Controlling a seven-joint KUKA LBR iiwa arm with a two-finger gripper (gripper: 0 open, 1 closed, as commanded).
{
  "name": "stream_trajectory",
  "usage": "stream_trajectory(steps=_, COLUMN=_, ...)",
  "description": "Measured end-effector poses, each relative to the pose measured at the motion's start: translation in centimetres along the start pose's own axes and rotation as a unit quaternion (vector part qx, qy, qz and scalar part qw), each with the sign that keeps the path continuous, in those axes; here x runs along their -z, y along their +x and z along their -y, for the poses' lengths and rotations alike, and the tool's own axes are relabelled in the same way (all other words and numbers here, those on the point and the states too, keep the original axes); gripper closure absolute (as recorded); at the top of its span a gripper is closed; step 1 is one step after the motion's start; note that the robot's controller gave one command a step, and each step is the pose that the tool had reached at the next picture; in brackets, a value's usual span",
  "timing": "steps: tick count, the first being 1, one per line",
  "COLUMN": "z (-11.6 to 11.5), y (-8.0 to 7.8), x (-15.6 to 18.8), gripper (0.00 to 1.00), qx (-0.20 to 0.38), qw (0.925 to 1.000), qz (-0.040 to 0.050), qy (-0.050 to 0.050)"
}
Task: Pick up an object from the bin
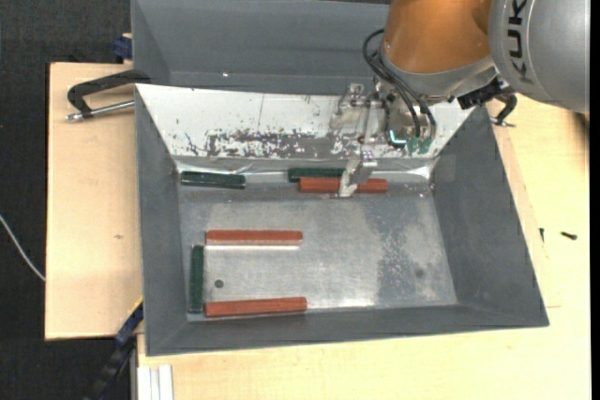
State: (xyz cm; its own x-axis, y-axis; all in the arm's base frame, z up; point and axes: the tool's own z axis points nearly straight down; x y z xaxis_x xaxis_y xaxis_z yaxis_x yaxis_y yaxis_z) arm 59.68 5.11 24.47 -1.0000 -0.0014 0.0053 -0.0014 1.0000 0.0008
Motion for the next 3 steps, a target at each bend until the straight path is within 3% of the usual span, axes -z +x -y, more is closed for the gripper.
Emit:
stream_trajectory(steps=1, z=0.0, y=-0.1, x=0.4, gripper=1.0, qx=-0.001, qw=1.0, qz=0.004, qy=0.0)
stream_trajectory(steps=2, z=0.0, y=-0.1, x=0.4, gripper=1.0, qx=-0.001, qw=1.0, qz=0.004, qy=0.0)
stream_trajectory(steps=3, z=0.2, y=0.1, x=-1.6, gripper=1.0, qx=-0.048, qw=0.9988, qz=0.0082, qy=-0.001)
